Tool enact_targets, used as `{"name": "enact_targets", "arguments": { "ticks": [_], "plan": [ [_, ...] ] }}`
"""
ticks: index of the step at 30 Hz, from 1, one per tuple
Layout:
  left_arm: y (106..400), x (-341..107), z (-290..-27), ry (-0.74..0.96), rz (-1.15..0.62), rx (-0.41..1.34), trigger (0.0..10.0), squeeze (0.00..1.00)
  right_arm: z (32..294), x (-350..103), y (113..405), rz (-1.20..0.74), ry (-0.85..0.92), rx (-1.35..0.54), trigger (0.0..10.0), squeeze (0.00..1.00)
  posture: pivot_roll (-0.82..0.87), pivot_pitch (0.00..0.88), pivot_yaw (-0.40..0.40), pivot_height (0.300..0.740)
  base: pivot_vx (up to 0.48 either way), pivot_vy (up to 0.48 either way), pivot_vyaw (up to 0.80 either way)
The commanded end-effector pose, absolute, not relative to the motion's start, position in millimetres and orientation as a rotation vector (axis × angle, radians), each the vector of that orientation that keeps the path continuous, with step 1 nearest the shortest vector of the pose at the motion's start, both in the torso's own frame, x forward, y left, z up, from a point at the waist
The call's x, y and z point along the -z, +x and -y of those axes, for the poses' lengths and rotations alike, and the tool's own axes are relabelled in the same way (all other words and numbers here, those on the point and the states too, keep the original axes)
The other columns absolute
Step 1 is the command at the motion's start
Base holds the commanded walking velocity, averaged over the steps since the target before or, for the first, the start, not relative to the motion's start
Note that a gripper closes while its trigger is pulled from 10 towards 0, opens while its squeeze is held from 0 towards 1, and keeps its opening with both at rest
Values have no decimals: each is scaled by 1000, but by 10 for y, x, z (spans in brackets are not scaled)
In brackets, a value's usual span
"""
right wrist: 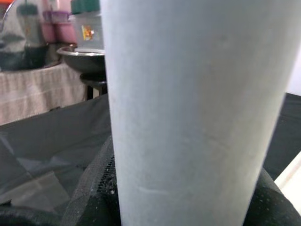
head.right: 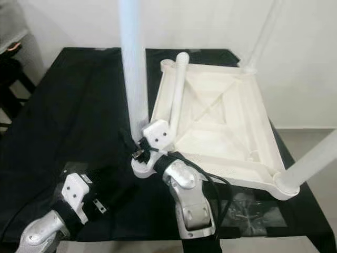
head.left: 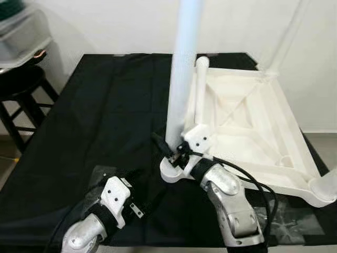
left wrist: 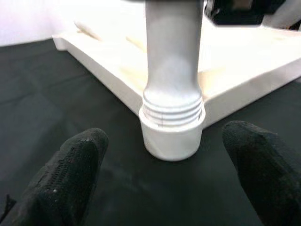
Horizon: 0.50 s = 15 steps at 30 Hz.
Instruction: Building children table
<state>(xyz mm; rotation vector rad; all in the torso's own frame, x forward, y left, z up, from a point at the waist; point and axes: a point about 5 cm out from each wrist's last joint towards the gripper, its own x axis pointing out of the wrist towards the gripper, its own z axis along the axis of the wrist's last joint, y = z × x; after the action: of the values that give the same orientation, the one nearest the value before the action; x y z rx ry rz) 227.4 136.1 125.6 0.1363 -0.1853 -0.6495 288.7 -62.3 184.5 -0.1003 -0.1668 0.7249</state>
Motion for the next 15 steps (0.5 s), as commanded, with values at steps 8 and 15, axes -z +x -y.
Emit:
{"name": "enact_targets", "arguments": {
  "ticks": [8, 15],
  "plan": [
    [2276, -1175, -1358, 127, 153, 644, 10000, 0, 664, -1505, 2932, -45, -150, -730, 10000, 51, -17, 199, -27, 740, 0, 0, 0],
    [2298, -1163, -1341, 128, 150, 656, 10000, 0, 620, -1799, 2922, 52, -152, -1151, 10000, 506, -15, 185, -23, 740, 0, 0, 0]
  ]
}}
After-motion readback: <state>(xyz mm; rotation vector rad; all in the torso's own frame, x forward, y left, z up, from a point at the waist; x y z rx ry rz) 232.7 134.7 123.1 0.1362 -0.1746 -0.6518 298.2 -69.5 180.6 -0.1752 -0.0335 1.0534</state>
